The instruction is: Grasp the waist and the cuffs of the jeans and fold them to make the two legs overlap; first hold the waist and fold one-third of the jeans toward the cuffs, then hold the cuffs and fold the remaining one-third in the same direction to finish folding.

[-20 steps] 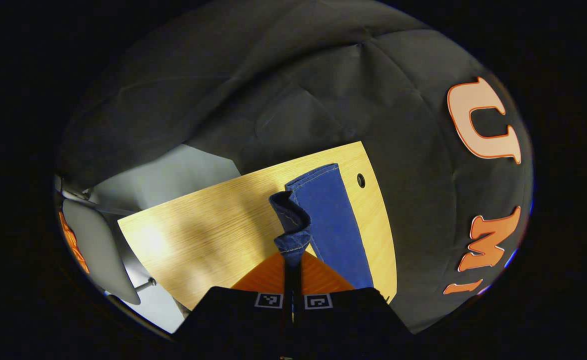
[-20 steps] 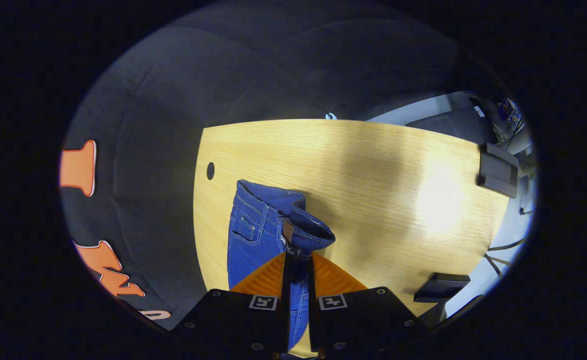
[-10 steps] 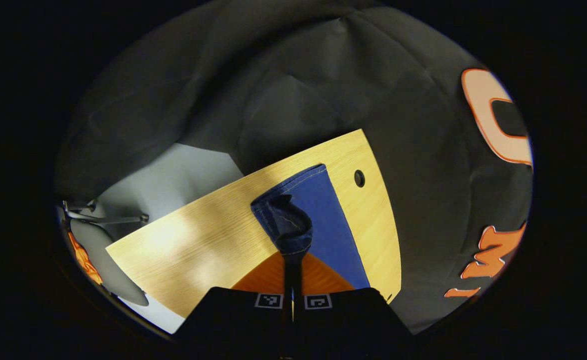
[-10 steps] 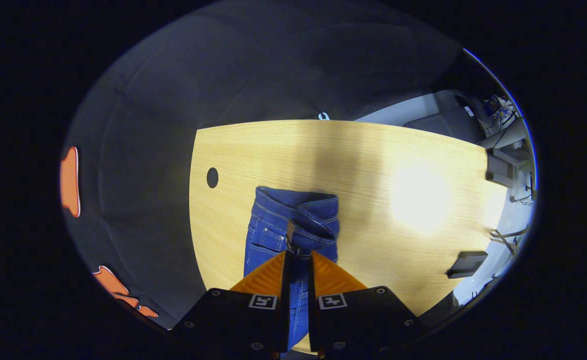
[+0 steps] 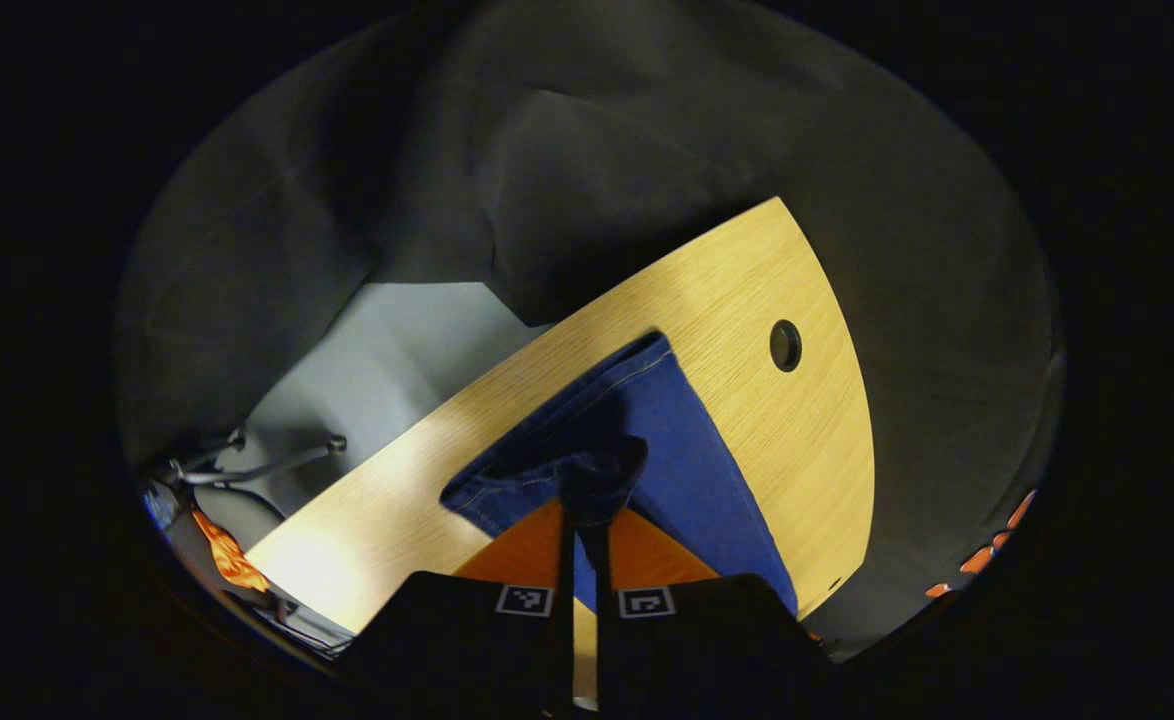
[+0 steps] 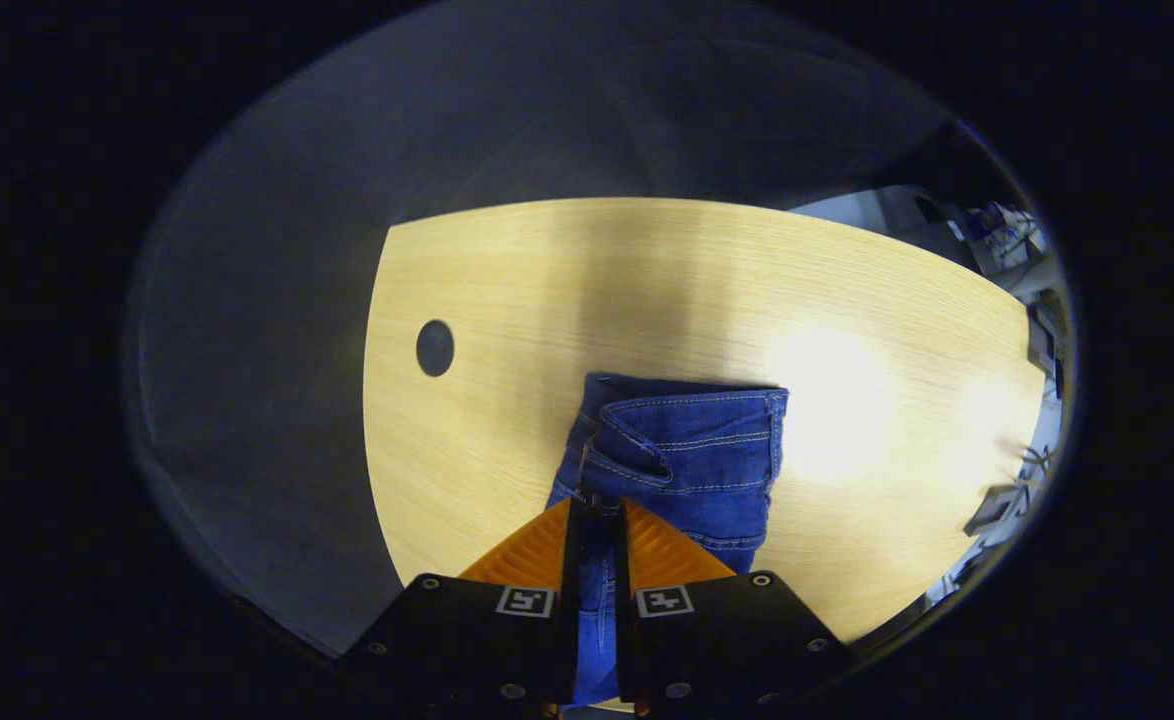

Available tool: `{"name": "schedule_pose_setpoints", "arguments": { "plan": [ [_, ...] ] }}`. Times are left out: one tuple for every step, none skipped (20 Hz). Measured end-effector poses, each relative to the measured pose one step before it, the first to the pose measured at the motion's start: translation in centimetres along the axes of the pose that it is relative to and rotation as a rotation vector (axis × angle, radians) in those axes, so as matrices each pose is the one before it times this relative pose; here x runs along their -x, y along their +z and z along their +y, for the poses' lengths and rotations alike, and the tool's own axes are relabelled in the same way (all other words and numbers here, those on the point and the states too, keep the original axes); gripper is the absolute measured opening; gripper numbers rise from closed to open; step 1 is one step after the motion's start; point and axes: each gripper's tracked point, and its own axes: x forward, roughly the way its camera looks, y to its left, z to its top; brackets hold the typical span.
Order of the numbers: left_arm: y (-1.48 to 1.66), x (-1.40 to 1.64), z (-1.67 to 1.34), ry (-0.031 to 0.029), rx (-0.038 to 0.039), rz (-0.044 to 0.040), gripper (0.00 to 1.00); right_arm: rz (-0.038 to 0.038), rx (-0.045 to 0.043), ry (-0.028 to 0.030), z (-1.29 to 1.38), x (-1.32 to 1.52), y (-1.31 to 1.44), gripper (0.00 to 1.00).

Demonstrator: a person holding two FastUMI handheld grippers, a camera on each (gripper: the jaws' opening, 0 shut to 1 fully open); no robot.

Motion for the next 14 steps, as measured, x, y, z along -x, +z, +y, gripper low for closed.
{"name": "schedule_pose_setpoints", "arguments": {
  "plan": [
    [0.111,-0.793,-0.208,0.02685,-0.05274,0.01039,0.16,-0.00614,0.01219,0.01986,0.966,-0.539,0.007,0.16],
    [0.117,0.500,-0.229,0.00117,-0.05325,-0.01815,0.25,-0.00782,0.00094,0.02836,1.013,-0.218,0.347,0.16],
    [0.204,0.220,-0.075,0.01732,-0.04101,-0.02021,0.27,-0.00377,-0.00470,0.04966,1.193,0.019,0.156,0.16],
    [0.298,0.036,-0.415,0.01212,-0.04881,-0.00214,0.36,-0.01024,-0.01326,0.06668,1.654,0.596,0.334,0.23],
    [0.840,0.035,-0.594,0.00329,-0.05024,-0.04108,0.42,-0.02100,-0.00681,0.06647,1.702,-0.004,0.416,0.28],
    [0.546,0.611,-0.172,0.01351,-0.05008,-0.03401,0.52,-0.01772,-0.00755,0.05625,1.374,0.548,0.465,0.36],
    [0.377,0.677,-0.026,0.02924,-0.05327,-0.00388,0.51,-0.03153,0.00204,0.03340,1.151,0.326,0.798,0.39],
    [0.696,0.439,0.321,0.02361,-0.06775,-0.04549,0.58,-0.02438,0.02362,0.00921,0.467,0.318,0.635,0.42],
    [0.626,0.347,0.067,0.02183,-0.03845,-0.04203,0.70,-0.03019,0.04814,0.02064,0.360,0.555,0.292,0.42],
    [0.148,0.850,-0.456,-0.01078,-0.00782,-0.03143,0.86,-0.01887,0.05556,0.00651,-0.015,0.511,0.119,0.42],
    [0.571,0.402,-0.909,-0.03482,0.01523,-0.04381,0.96,-0.01018,0.04970,0.00492,0.124,0.578,-0.028,0.43],
    [0.283,0.828,-0.535,-0.02951,0.00725,-0.04437,0.96,-0.00143,0.04050,-0.00280,-0.058,0.813,-0.284,0.50],
    [0.685,1.037,-0.706,-0.01408,-0.01108,-0.07533,0.98,-0.03068,0.04421,0.01935,0.361,1.209,-0.013,0.53],
    [0.336,1.476,-0.095,0.00342,-0.01970,-0.07026,0.98,-0.03905,0.05320,0.01713,0.371,0.789,0.324,0.59]
  ]
}}
